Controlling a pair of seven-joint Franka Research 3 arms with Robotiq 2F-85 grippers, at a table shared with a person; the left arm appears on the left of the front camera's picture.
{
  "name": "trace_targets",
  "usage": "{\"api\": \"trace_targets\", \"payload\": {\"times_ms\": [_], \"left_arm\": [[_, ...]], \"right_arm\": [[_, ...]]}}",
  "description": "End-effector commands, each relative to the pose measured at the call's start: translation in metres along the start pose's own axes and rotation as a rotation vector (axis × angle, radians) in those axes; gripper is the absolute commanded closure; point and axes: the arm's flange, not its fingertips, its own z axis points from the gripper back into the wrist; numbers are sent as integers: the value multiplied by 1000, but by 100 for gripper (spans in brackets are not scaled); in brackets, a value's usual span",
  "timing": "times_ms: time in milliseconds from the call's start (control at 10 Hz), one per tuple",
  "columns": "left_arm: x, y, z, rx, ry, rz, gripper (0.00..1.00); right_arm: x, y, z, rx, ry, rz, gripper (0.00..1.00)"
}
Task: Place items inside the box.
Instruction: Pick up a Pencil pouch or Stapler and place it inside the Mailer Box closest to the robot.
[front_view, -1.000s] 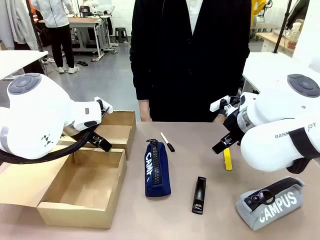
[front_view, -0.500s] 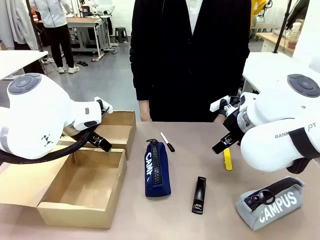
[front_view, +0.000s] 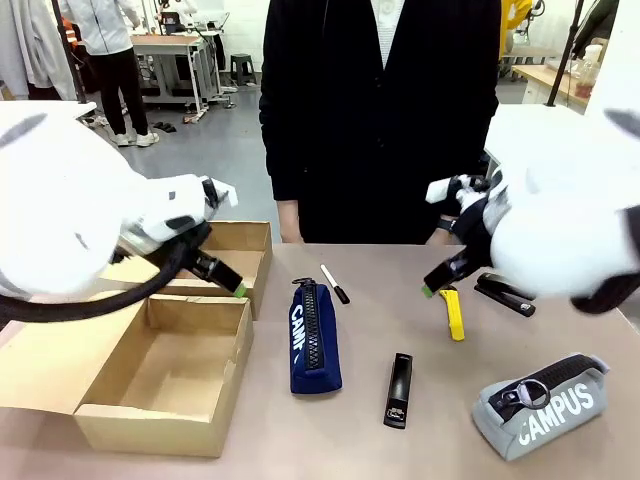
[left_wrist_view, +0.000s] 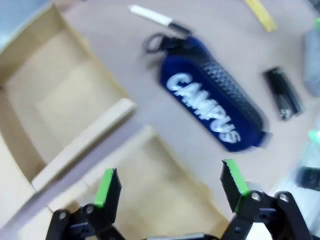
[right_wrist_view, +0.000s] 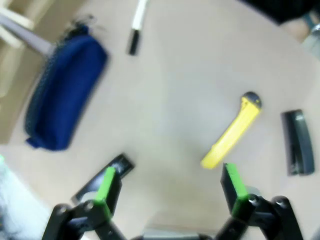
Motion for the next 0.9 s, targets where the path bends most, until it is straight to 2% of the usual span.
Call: {"api": "trace_targets", "payload": {"times_ms": [0, 100, 300, 400, 500, 600, 700, 800], "left_arm": [[-21, 26, 93, -150, -8, 139, 0], [-41, 50, 134, -340, -68, 177, 0], [-103, 125, 187, -501, -312, 397, 0], [-138, 161, 196, -571, -419, 529, 0], [-179, 189, 194, -621, -556, 680, 0], [-207, 200, 183, -651, -638, 796, 0], [-229, 205, 171, -676, -714, 896, 0], [-241, 206, 163, -704, -752, 962, 0]], "right_arm": [[-14, -19, 109, 182, -49, -235, 0], [-46, -40, 153, 224, -133, -286, 0], [-127, -108, 204, 252, -301, -426, 0], [-174, -148, 218, 314, -415, -544, 0], [-225, -188, 225, 359, -568, -744, 0], [-263, -212, 224, 384, -651, -892, 0], [-288, -225, 217, 362, -673, -1014, 0], [-301, -228, 208, 326, -673, -1059, 0]]}}
